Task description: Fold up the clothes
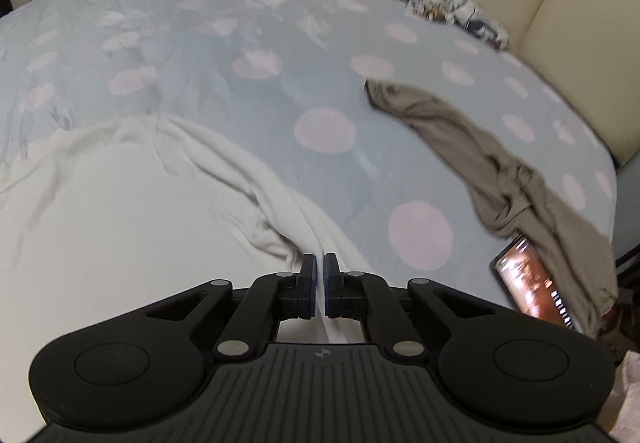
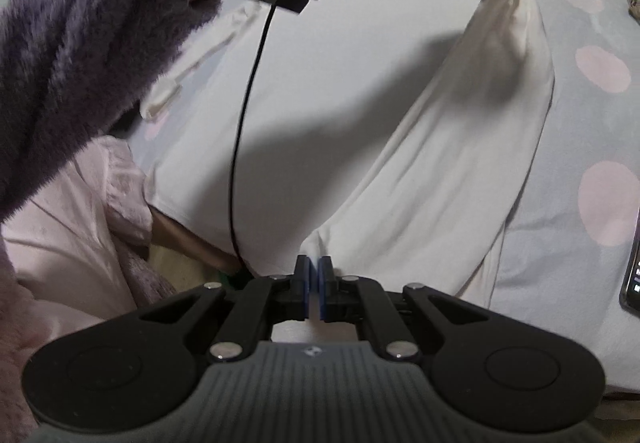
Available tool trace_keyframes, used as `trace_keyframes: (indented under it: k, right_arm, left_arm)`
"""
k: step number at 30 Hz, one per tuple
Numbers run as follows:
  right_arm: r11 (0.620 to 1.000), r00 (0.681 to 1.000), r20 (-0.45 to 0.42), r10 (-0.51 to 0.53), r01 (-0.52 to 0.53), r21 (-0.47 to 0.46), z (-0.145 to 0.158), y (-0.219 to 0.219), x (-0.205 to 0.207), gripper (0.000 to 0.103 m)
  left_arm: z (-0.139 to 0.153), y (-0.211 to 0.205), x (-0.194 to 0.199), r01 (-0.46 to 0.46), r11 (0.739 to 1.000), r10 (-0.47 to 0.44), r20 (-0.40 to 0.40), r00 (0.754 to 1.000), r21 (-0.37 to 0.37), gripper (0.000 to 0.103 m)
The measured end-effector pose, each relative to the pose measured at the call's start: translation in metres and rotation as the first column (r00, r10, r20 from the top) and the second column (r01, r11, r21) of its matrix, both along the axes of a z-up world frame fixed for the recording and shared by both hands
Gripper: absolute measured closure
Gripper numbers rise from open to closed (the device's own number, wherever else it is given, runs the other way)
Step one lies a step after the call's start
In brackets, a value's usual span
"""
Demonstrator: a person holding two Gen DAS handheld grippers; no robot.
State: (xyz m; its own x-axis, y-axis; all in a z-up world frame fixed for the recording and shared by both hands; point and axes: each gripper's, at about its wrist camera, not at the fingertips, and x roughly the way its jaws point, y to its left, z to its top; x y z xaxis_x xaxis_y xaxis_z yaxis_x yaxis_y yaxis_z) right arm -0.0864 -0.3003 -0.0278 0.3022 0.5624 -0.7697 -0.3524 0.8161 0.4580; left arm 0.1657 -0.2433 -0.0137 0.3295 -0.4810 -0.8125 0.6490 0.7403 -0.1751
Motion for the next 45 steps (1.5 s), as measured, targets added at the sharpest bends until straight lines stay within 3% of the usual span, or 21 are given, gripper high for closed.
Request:
trace_keyframes:
  k: [6, 11, 17, 21, 26, 28, 35, 43, 45]
  right_arm:
    - [0.995, 0.996, 0.089, 0.025, -0.034, 0.093, 0.033, 0.006, -0.004, 0.098]
    - [0.986, 0.988, 0.123, 0.098, -0.113, 0.122, 0.047, 0.024, -0.006, 0.098]
    - [0.971, 0.974, 0.079, 0.212, -0.219, 0.096, 0.037, 0.058, -0.004, 0.098]
    - [0.964, 0.966, 0.062, 0.251, -0.255, 0.071, 0.034, 0.073, 0.0, 0.097]
    - [0.963, 0.964, 0.026, 0.264, -0.265, 0.056, 0.025, 0.078, 0.006, 0.084]
    - [0.967, 0.968, 0.017, 0.25, -0.25, 0.053, 0.023, 0.07, 0.006, 0.074]
    - [0.997, 0.996, -0.033, 0.079, -0.079, 0.017, 0.009, 0.036, 0.017, 0.074]
    - [0.999, 0.988, -0.151, -0.016, 0.01, -0.037, -0.034, 0.043, 0.025, 0.075]
    - [0.999, 0.985, -0.17, -0.032, 0.025, -0.046, -0.04, 0.044, 0.026, 0.075]
  left_arm:
    - [0.035, 0.02, 0.006, -0.02, 1.0, 0.021, 0.05, 0.999, -0.013, 0.102]
    - [0.043, 0.055, 0.009, -0.055, 0.998, 0.053, 0.051, 0.997, 0.021, 0.102]
    - [0.015, 0.109, 0.016, -0.112, 0.988, 0.112, 0.003, 0.994, 0.108, 0.102]
    - [-0.011, 0.132, 0.02, -0.145, 0.982, 0.151, -0.042, 0.988, 0.121, 0.102]
    - [-0.031, 0.141, 0.027, -0.161, 0.978, 0.173, -0.082, 0.982, 0.13, 0.101]
    - [-0.031, 0.144, 0.028, -0.164, 0.978, 0.175, -0.081, 0.981, 0.127, 0.101]
    - [-0.008, 0.138, 0.016, -0.098, 0.986, 0.1, -0.006, 0.995, 0.134, 0.099]
    - [0.013, 0.119, -0.004, -0.004, 0.995, 0.001, 0.026, 1.0, 0.095, 0.099]
    - [0.014, 0.109, -0.01, 0.031, 0.994, -0.036, 0.048, 0.998, 0.102, 0.089]
